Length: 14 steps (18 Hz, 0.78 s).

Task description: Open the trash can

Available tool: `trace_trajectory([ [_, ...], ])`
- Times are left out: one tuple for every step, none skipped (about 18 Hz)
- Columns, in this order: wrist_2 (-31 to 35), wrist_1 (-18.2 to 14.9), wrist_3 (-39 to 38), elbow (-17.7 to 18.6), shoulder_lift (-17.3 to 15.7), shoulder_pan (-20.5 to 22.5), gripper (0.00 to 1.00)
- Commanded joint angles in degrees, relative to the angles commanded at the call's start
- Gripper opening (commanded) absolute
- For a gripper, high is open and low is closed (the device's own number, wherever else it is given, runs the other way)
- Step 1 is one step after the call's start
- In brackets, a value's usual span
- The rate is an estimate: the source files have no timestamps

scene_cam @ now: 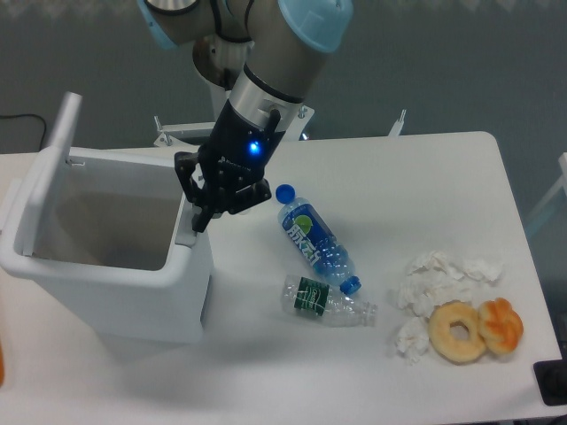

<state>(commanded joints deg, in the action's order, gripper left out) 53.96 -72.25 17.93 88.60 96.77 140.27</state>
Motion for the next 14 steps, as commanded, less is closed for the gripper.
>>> trace_trajectory([
  [0.0,0.7,0.0,0.0,-0.09,0.0,0.26],
  [0.0,1.57,0.0,0.0,0.0,0.09,0.43],
  [0.09,2.54,-0.09,0.0,0.09,0.18,0.5],
  [0.09,3.16,-0.09,-0.09,0.09,0.26,0.54],
  [0.09,3.6,-0.35,-0.09,0.09,0.44,0.57],
  [0.09,3.86,-0.44,-0.18,0.0,0.96,0.58],
  [0.09,3.87,-0.18,-0.35,0.0,2.1,0.62],
  [0.0,3.87,-0.09,-0.53,0.0,3.33,0.76],
  [0.09,3.95,-0.09,-0.79,0.0,4.3,1.0],
  [0.0,4.04,0.09,-0.97,0.09,5.35,1.0],
  [0.09,4.57,0.17,-1.06,0.09,6.41,1.0],
  [0.0,5.01,0.26,-1.23,0.09,6.85,1.0],
  [0.0,6.31,0.7,-1.41,0.61,7.73,1.0],
  [0.17,7.55,2.36,-1.67,2.36,8.87,1.0],
])
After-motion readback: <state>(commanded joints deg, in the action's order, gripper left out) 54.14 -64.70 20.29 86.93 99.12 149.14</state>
